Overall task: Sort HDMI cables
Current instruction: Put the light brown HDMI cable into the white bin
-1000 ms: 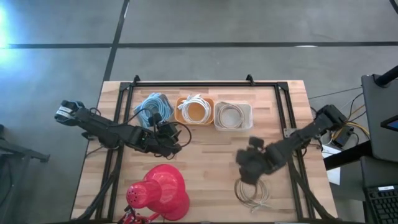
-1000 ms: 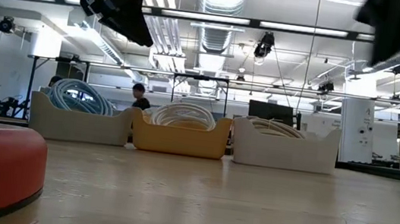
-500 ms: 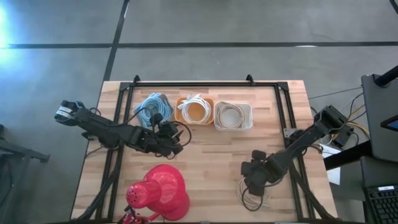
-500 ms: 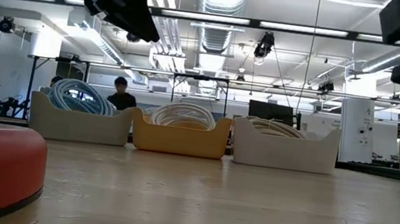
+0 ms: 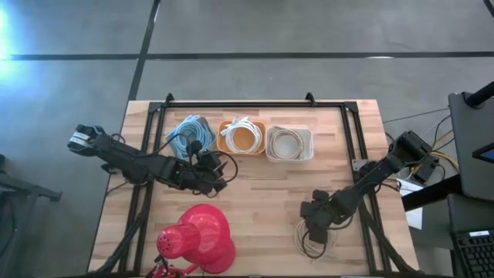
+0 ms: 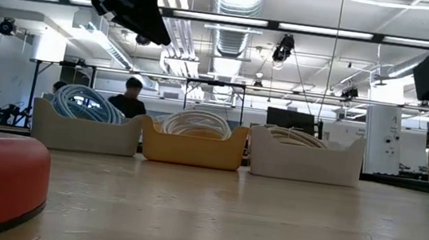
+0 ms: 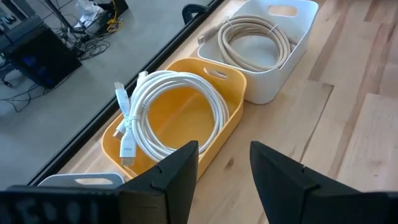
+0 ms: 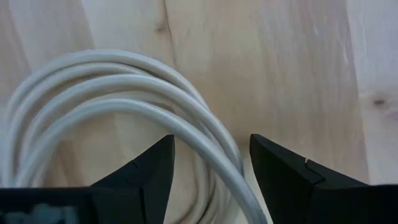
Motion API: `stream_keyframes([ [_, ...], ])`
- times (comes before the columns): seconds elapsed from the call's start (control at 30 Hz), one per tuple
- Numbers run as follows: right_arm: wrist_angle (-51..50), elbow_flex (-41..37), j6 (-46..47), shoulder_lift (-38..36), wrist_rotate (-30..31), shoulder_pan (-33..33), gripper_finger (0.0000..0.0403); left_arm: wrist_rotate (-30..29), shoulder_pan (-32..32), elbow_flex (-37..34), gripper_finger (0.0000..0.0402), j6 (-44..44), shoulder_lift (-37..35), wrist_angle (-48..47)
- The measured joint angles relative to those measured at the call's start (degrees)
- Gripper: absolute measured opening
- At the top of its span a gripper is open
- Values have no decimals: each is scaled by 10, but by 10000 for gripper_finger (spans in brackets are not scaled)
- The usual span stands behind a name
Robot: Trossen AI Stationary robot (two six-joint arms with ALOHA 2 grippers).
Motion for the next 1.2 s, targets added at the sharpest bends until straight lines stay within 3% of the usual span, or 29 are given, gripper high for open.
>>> stream_keyframes([
  [0.3, 11, -15, 6, 5, 24, 1, 189, 0, 0, 0, 177, 5, 0, 0],
  [0.5, 9, -13, -4, 28, 35, 0, 112, 0, 0, 0, 177, 5, 0, 0],
  [0.67, -18, 1, 71, 17, 51, 0, 34, 0, 1, 0, 177, 5, 0, 1],
  [0.77, -64, 29, 80, 0, 78, -1, 19, -2, 1, 0, 177, 5, 0, 6],
  [0.9, -144, 82, 60, -24, 193, -3, 20, -2, 1, 0, 177, 8, 0, 32],
  [1.1, -226, 156, -22, -42, 448, -46, 19, -3, 2, 0, 177, 58, 0, 82],
  [1.2, -249, 190, -79, -42, 509, -95, 19, -4, 2, 1, 177, 84, 0, 100],
])
